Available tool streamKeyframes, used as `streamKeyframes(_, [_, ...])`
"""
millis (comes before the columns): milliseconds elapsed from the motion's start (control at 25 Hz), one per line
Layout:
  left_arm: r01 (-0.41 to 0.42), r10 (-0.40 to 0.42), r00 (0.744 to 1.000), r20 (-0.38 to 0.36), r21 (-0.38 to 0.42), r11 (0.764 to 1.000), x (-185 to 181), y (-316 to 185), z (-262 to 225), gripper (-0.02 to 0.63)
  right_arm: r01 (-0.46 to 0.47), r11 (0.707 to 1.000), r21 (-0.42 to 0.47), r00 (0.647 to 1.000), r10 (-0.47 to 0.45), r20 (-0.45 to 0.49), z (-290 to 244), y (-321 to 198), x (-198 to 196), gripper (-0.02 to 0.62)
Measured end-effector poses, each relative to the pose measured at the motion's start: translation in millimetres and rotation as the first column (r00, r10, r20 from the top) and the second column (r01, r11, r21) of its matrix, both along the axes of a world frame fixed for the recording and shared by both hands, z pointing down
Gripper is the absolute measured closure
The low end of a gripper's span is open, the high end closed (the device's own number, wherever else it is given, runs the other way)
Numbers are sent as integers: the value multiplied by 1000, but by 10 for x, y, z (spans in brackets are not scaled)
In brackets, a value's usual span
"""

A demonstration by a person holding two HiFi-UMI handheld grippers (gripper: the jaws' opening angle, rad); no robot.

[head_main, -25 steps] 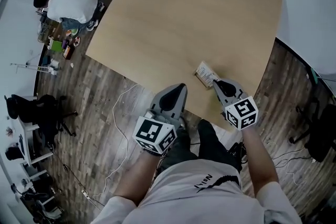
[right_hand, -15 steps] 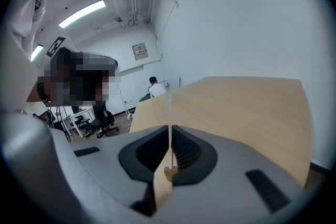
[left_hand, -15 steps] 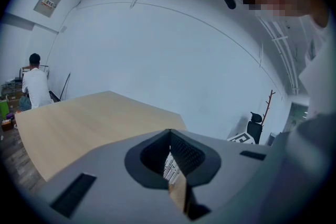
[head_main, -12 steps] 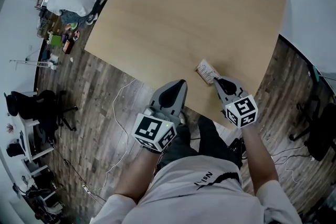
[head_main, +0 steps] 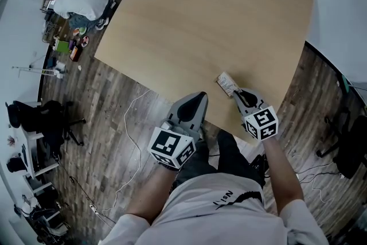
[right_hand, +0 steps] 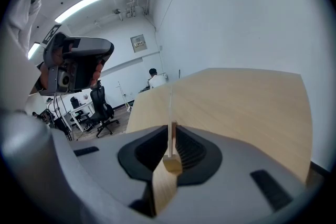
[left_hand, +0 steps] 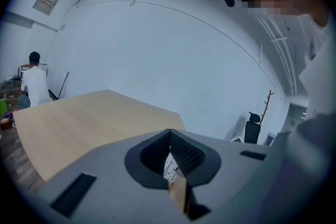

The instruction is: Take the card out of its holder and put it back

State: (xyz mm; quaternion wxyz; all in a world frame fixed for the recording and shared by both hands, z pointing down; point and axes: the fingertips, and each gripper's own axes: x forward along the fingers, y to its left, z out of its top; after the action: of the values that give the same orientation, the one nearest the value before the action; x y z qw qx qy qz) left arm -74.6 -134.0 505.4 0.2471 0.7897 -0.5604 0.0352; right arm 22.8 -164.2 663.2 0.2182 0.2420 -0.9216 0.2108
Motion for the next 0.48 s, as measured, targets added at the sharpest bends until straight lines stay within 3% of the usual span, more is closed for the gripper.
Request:
streamKeyframes(240, [-15, 15, 1000, -5, 5, 1000, -5, 24, -8, 594, -44, 998, 34, 998, 46, -41, -76, -76, 22, 551])
streamKeyframes(480, [-16, 16, 1000, 0, 12, 1000, -9, 59, -29, 594, -32, 1000, 1, 993, 31, -114, 19, -49, 3, 565])
